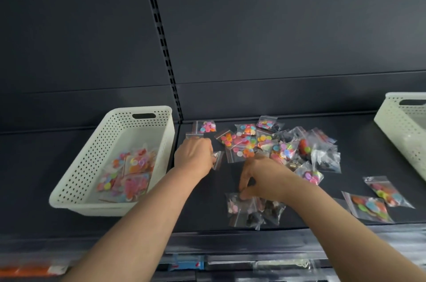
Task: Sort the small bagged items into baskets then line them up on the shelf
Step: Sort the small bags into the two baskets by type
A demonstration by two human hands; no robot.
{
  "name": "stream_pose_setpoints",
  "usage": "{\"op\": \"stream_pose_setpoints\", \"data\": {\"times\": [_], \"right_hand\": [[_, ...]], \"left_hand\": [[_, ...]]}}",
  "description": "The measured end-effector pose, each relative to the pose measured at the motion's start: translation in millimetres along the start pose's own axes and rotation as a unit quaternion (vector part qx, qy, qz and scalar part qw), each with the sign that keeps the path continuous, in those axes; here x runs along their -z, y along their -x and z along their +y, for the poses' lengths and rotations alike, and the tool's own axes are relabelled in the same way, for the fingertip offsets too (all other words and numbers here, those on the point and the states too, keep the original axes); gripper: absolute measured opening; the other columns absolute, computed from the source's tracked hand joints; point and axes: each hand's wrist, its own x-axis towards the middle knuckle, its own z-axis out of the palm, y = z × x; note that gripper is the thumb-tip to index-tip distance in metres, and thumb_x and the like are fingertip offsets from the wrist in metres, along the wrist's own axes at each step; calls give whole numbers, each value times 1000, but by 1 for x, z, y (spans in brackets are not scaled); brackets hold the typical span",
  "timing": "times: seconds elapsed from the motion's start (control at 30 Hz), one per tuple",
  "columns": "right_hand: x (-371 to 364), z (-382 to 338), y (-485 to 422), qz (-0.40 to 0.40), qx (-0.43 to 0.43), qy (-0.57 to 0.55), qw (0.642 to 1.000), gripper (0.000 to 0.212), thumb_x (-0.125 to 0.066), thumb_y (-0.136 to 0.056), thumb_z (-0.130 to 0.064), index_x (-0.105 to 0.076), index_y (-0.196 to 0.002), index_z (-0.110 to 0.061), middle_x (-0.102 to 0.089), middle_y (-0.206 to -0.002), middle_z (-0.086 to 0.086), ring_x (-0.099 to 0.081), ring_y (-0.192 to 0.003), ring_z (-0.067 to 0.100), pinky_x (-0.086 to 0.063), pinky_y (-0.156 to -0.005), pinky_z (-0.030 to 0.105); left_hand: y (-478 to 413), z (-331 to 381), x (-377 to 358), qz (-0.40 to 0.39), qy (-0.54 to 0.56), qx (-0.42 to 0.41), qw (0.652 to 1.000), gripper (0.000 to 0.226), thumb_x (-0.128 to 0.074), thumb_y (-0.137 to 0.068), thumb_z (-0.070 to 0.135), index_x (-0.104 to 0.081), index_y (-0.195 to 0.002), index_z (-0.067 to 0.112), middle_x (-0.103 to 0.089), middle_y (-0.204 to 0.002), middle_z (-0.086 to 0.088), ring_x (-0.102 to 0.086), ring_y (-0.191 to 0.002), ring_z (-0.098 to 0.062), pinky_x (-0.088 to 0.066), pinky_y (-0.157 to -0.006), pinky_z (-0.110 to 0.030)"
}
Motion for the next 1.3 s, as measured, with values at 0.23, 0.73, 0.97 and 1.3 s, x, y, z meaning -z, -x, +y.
{"op": "stream_pose_setpoints", "data": {"times": [0.23, 0.73, 0.97, 1.3], "right_hand": [[-8, 7, -7, 144, -75, -27, 986, 8, -53, -95, -28, -56, -101, -24, -68, -96, -2, -64, -83, 18, -55, -75, 34], [61, 124, 93, 437, -264, -7, 860, 30, -47, -92, -12, -71, -107, -24, -66, -104, 5, -59, -95, 30, -45, -67, 34], [80, 209, 151, 473, -373, 14, 798, 35, -43, -96, -13, -66, -120, -21, -62, -116, 5, -56, -105, 28, -45, -70, 33], [88, 280, 203, 268, -438, 36, 857, 32, -50, -92, -19, -63, -115, -36, -63, -116, -9, -60, -103, 17, -48, -76, 31]], "left_hand": [[7, 3, 10, 68, 112, 12, 991, 18, -63, -91, 39, -62, -94, 21, -65, -92, 5, -61, -87, -18, -45, -67, -29], [-6, 155, 13, 32, 279, -116, 953, 8, -64, -90, 29, -65, -97, 25, -67, -92, 9, -63, -85, -12, -54, -74, -31], [-6, 255, 1, 18, 309, -168, 936, 2, -67, -86, 27, -66, -88, 26, -68, -83, 9, -65, -84, -13, -55, -77, -33], [-10, 382, -17, 10, 369, -222, 902, 5, -65, -88, 19, -66, -92, 21, -68, -85, 7, -66, -80, -14, -58, -74, -37]]}}
